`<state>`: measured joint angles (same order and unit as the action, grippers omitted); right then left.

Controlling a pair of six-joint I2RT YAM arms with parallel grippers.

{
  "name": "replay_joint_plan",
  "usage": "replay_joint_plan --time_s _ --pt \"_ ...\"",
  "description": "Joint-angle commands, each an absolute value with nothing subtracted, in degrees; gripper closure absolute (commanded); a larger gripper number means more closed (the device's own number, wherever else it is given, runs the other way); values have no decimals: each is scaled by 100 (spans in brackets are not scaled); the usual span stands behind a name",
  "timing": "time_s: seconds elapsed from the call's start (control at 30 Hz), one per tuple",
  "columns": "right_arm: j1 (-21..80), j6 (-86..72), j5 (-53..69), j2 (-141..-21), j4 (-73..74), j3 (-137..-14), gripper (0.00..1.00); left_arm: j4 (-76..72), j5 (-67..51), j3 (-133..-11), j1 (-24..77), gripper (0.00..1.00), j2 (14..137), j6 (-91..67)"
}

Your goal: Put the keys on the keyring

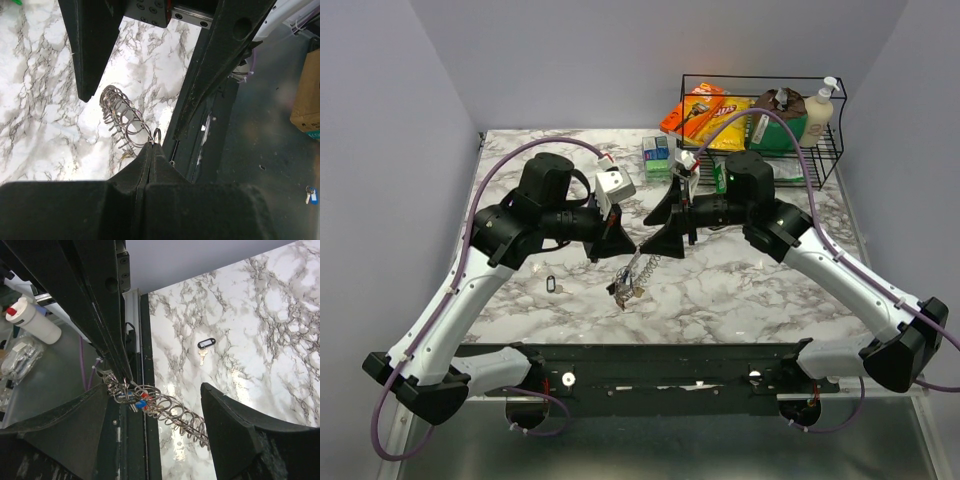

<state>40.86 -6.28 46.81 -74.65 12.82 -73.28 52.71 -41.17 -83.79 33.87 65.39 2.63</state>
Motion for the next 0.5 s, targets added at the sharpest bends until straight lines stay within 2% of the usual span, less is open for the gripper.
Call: replay_joint_plan --time_s 0.0,0.17,0.27,0.3,0.37,0.4,0.47 --pt "4069 -694 4860 -7532 1222 -7479 17 4984 -4219 -8587 3445 100 6513 176" --pt "4069 -694 4887 -7559 1230 -7453 18 4931 -4227 -8604 3472 100 6513 150" --pt "4069 -712 4931 -7585 1230 -7453 31 4913 -4236 -8622 3472 100 6504 141" --pt "4069 -721 4939 -7611 1230 -7453 43 4922 -4236 -8622 3480 100 6513 149" --pt "4069 -747 5001 -7629 1230 -7471 59 4939 -4219 -8631 3489 100 6521 158" --pt "4069 -756 5018 -7646 1222 -7471 74 4957 -4210 -8622 3489 100 6513 158" --pt "4061 -782 5054 -7673 1222 -7497 88 4939 -4219 -8613 3489 100 6513 150"
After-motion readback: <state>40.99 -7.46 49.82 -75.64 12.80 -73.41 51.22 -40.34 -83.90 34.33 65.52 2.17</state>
